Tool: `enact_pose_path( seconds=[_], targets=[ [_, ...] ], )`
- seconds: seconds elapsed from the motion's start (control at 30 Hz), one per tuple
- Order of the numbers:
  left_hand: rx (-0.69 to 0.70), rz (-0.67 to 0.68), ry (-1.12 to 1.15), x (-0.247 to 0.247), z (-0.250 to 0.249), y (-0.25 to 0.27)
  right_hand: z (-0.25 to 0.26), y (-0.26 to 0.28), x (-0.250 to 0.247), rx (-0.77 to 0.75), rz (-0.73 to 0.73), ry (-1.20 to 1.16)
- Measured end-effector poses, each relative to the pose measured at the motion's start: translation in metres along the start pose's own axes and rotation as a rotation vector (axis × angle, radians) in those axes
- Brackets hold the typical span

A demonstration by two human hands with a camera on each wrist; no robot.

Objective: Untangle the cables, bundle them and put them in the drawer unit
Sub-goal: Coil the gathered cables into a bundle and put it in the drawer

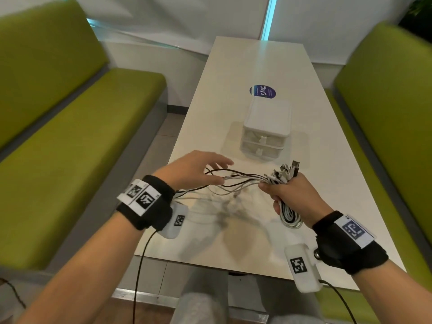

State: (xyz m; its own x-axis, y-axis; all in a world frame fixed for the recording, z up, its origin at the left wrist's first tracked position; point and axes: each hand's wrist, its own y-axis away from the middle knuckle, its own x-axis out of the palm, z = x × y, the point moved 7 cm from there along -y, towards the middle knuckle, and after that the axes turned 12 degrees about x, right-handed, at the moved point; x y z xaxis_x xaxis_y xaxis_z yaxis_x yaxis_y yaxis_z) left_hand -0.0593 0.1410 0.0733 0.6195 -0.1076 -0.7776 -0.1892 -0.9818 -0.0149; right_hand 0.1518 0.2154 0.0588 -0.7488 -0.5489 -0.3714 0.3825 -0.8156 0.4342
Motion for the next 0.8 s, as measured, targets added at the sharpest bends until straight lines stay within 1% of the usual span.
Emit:
enact_pose_path(
  seconds=[0.07, 0.23, 0.33, 0.4, 0.47, 0.57, 0.67, 0.7, 0.8],
  targets=[
    [-0.016, 0.096, -0.045, 0.02, 0.002, -0.01, 0.001, 0.001, -0.002, -0.011, -0.003, -0.004],
    [-0.063, 0.15, 0.013, 0.032, 0.017, -0.006, -0.003, 0.002, -0.007, -0.002, -0.004, 0.037],
    [-0.102, 0.082, -0.052, 0.016, 0.031, 0.008, -0.006, 0.003, -0.009, 0.006, -0.005, 0.038],
    [-0.185, -0.002, -0.115, -0.004, 0.052, 0.025, -0.006, 0.004, -0.011, 0.005, -0.008, 0.043],
    [-0.279, -0.07, -0.119, -0.017, 0.074, 0.043, -0.004, 0.006, -0.009, -0.003, 0.001, 0.052],
    [-0.356, -0.059, -0.223, -0.022, 0.094, 0.051, 0.003, 0.008, 0.002, -0.039, 0.027, 0.095],
    [-0.496, -0.001, -0.461, -0.032, 0.116, 0.067, 0.007, 0.008, 0.002, -0.059, 0.023, 0.085],
    [-0.523, -0.018, -0.504, -0.036, 0.124, 0.075, 0.007, 0.008, -0.001, -0.053, 0.018, 0.075],
    [-0.557, -0.049, -0.485, -0.039, 0.133, 0.087, 0.004, 0.007, -0.004, -0.033, 0.029, 0.075]
  ],
)
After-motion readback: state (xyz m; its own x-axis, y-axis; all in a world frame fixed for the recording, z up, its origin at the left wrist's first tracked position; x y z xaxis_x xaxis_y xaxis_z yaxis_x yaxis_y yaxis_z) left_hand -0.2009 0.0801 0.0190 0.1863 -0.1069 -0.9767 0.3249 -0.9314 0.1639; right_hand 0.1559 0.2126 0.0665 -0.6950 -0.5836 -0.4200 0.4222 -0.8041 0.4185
